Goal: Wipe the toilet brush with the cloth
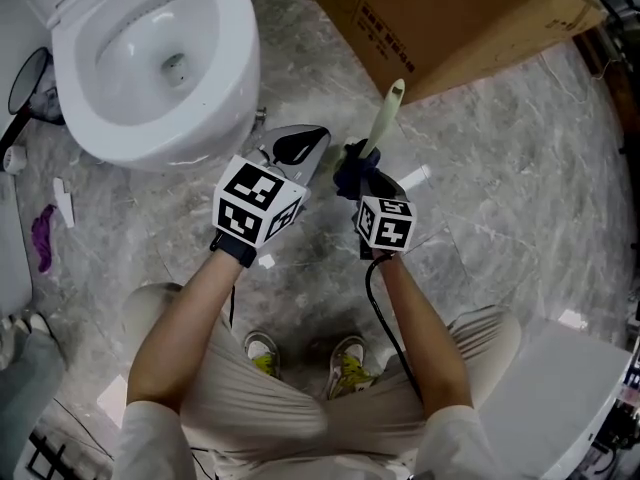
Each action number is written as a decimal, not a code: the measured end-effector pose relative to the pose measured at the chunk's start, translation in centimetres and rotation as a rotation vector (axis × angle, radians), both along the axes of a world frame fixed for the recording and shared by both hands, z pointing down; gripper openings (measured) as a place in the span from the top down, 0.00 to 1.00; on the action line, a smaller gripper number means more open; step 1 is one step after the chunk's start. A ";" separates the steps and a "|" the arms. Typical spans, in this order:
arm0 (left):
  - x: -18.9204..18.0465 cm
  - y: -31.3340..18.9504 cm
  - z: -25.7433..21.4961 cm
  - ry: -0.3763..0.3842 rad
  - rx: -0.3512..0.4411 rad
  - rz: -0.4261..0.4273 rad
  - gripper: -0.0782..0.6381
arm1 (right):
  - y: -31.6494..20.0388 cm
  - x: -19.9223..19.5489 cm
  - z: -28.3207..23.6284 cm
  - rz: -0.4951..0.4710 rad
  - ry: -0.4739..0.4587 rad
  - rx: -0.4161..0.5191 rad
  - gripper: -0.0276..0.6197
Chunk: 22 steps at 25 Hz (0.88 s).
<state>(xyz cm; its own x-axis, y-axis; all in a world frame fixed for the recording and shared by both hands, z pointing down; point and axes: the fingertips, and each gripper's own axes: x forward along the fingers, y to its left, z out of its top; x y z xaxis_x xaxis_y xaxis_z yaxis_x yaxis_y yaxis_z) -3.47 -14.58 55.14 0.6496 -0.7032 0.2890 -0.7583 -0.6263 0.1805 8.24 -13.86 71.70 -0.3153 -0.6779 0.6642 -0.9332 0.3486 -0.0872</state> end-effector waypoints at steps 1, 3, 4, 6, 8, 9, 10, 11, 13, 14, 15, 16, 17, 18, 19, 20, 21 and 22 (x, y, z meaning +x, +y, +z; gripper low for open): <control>0.0 0.0 0.0 -0.001 0.000 0.000 0.89 | -0.1 -0.1 0.5 -0.010 0.003 -0.009 0.88; 0.0 0.0 0.2 -0.001 -0.004 0.000 0.89 | -0.3 0.0 1.7 -0.026 0.017 -0.033 0.88; 0.0 0.0 0.2 -0.001 -0.007 0.000 0.89 | -0.4 0.2 2.3 -0.033 0.030 -0.044 0.88; 0.1 0.1 0.2 0.002 -0.008 0.002 0.89 | -0.7 1.0 3.4 -0.040 0.063 -0.060 0.88; 0.0 0.2 0.2 0.005 -0.006 0.002 0.89 | -1.2 2.0 4.3 -0.033 0.093 -0.069 0.88; -0.1 0.2 0.3 0.005 -0.006 0.001 0.89 | -1.6 2.5 4.6 -0.027 0.103 -0.070 0.87; -0.2 0.2 0.3 0.005 -0.006 0.000 0.89 | -2.1 2.9 4.7 -0.022 0.112 -0.069 0.87; -0.3 0.2 0.3 0.006 -0.007 -0.002 0.89 | -2.5 3.2 4.7 -0.017 0.123 -0.067 0.87; -0.4 0.3 0.4 0.006 -0.010 -0.004 0.89 | -3.5 3.9 4.7 -0.004 0.150 -0.062 0.87; -0.4 0.3 0.4 0.007 -0.012 -0.005 0.89 | -3.9 4.3 4.6 0.004 0.159 -0.060 0.87; -0.4 0.4 0.4 0.007 -0.012 -0.005 0.89 | -4.4 4.5 4.5 0.013 0.160 -0.059 0.87; -0.4 0.4 0.4 0.008 -0.012 -0.004 0.89 | -4.7 4.7 4.3 0.024 0.150 -0.058 0.87; -0.4 0.4 0.4 0.009 -0.011 -0.003 0.89 | -4.8 4.8 4.1 0.039 0.132 -0.057 0.87; -0.3 0.4 0.4 0.009 -0.010 -0.001 0.89 | -4.8 4.9 3.8 0.058 0.108 -0.055 0.87; -0.3 0.3 0.3 0.010 -0.009 0.000 0.89 | -4.6 4.8 3.6 0.076 0.082 -0.055 0.88; -0.3 0.3 0.3 0.010 -0.009 0.001 0.89 | -4.1 4.6 3.5 0.091 0.055 -0.057 0.88; -0.3 0.2 0.4 0.012 -0.009 0.001 0.89 | -3.6 4.2 3.5 0.097 0.032 -0.059 0.88; -0.3 0.2 0.3 0.015 -0.009 0.002 0.89 | -3.1 3.7 3.7 0.093 0.016 -0.063 0.88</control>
